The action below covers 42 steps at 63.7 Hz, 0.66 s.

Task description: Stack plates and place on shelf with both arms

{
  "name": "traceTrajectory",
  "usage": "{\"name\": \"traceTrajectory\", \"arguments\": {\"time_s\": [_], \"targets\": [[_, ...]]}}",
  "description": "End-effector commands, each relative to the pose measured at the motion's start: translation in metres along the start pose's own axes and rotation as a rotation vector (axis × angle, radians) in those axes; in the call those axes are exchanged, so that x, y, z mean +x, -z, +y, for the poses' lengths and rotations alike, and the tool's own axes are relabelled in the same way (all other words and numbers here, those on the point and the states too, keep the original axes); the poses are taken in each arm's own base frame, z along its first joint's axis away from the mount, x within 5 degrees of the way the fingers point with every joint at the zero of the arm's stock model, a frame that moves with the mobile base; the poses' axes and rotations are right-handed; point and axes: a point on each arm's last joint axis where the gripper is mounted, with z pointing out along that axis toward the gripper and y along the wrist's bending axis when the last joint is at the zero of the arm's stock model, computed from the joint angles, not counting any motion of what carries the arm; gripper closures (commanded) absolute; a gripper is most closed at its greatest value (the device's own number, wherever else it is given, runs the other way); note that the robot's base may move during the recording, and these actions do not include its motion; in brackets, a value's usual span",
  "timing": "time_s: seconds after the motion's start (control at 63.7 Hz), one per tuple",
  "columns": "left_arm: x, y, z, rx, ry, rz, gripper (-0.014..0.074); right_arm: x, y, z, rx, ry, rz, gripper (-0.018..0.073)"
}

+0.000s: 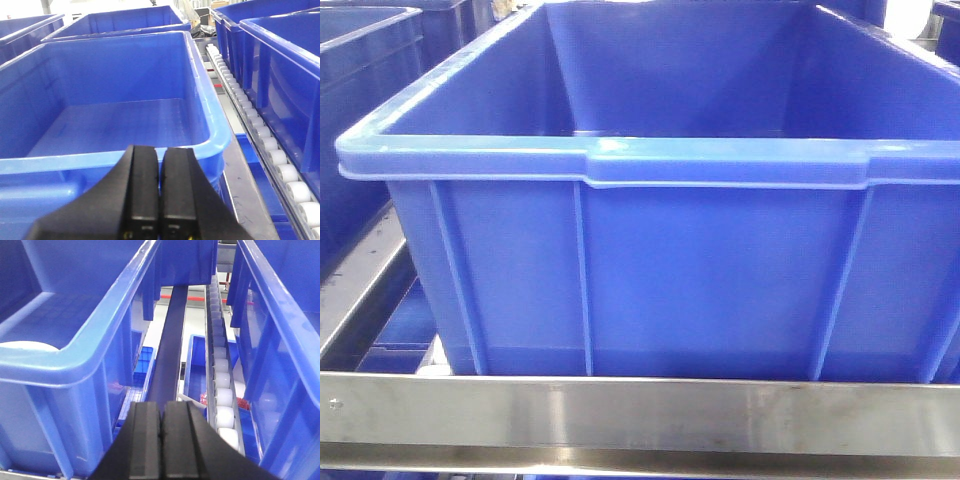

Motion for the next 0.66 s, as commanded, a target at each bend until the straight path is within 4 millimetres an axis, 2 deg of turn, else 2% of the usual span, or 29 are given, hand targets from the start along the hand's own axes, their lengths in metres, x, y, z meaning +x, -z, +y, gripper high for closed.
{"name": "traceTrajectory", "arguments": {"time_s": [0.0, 0.643], "targets": [[-0.0079, 0.0023, 0.0017, -0.021, 0.009, -0.105, 0.0516, -0.0083, 0.0018, -0.0005, 0.009, 0.013, -0.102, 0.0504], [-0.0079, 0.0023, 0.0017, -0.021, 0.009, -0.105, 0.0516, -0.0083, 0.0018, -0.0005, 0.009, 0.013, -0.102, 0.0504]]}}
